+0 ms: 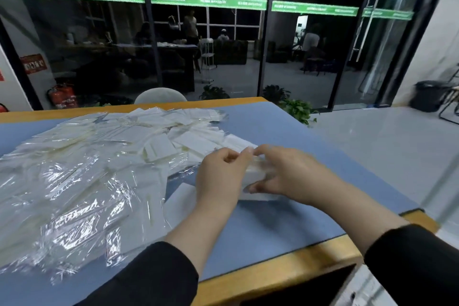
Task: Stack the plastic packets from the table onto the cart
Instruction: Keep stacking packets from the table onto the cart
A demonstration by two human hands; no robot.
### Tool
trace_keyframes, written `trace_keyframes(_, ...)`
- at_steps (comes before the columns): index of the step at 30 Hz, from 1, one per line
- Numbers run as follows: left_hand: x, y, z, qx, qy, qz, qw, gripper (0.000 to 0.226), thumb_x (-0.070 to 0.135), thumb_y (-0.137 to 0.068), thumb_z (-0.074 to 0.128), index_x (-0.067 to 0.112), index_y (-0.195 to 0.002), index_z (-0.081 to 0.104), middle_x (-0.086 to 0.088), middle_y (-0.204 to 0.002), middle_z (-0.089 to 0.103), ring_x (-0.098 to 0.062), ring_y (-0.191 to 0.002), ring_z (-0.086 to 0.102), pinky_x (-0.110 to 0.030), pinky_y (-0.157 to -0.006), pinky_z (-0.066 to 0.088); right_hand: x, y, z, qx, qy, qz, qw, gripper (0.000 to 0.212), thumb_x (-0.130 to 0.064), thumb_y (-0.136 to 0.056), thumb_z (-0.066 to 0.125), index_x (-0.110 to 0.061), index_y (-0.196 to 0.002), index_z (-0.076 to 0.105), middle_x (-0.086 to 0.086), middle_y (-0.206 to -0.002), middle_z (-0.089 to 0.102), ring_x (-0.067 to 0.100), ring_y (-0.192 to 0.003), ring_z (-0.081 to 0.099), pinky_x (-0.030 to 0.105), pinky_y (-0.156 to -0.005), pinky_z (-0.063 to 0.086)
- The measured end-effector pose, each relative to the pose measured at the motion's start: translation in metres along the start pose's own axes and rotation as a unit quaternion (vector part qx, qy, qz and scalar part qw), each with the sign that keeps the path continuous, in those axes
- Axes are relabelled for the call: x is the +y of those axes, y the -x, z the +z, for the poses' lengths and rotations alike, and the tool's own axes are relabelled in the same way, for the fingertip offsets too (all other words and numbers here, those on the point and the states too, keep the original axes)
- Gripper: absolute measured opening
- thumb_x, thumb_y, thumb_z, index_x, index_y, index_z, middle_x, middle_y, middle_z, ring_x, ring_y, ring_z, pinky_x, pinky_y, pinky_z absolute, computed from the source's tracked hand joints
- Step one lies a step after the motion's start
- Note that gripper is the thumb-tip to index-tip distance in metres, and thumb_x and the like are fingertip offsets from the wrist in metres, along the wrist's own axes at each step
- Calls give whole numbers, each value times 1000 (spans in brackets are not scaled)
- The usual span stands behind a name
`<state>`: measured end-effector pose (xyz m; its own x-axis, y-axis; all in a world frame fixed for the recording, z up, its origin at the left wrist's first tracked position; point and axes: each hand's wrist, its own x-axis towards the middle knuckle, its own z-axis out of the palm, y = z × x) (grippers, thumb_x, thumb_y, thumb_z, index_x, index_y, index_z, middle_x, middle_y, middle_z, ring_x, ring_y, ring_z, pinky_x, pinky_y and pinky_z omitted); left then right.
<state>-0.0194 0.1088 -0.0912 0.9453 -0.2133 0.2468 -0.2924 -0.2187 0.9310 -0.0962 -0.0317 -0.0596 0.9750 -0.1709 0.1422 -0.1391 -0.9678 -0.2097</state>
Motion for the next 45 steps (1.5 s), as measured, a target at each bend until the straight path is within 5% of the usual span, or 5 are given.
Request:
trace_keyframes(15,-14,6,0,1,101,6,995,24,20,-93,69,15,-70,63,15,-59,56,-3,-60,46,-16,-57,36,24,13,40,127,-248,-37,960,88,-43,-74,87,-51,-141,32,-31,-119,42,-15,-111,45,-1,-88,33)
trace_keyframes(22,-15,6,3,-11,96,12,995,15,24,-93,69,16,-81,72,9,-73,69,0,-67,56,-17,-65,42,39,21,44,143,-219,-30,965,60,-54,-73,81,-44,-122,48,-29,-115,45,-15,-107,46,13,-86,41)
trace_keyframes(31,-14,8,6,-55,67,68,994,12,18,-92,72,14,-81,77,13,-102,67,9,-94,59,-5,-79,39,39,22,48,173,-279,-70,942,80,-34,-77,86,-49,-140,40,-19,-127,46,-6,-118,47,7,-97,36)
trace_keyframes(38,-13,8,8,-51,113,4,992,4,27,-96,66,25,-100,67,5,-94,69,-3,-81,59,-16,-69,43,43,25,48,184,-317,-10,930,51,-50,-70,83,-33,-110,55,-21,-116,54,-6,-108,50,10,-85,41)
trace_keyframes(45,-15,8,9,-43,121,-8,992,19,27,-97,63,17,-84,72,8,-70,65,-7,-66,53,-29,-68,42,29,24,49,174,-355,-57,917,78,-33,-77,84,-47,-138,38,-13,-126,50,0,-114,52,7,-92,38)
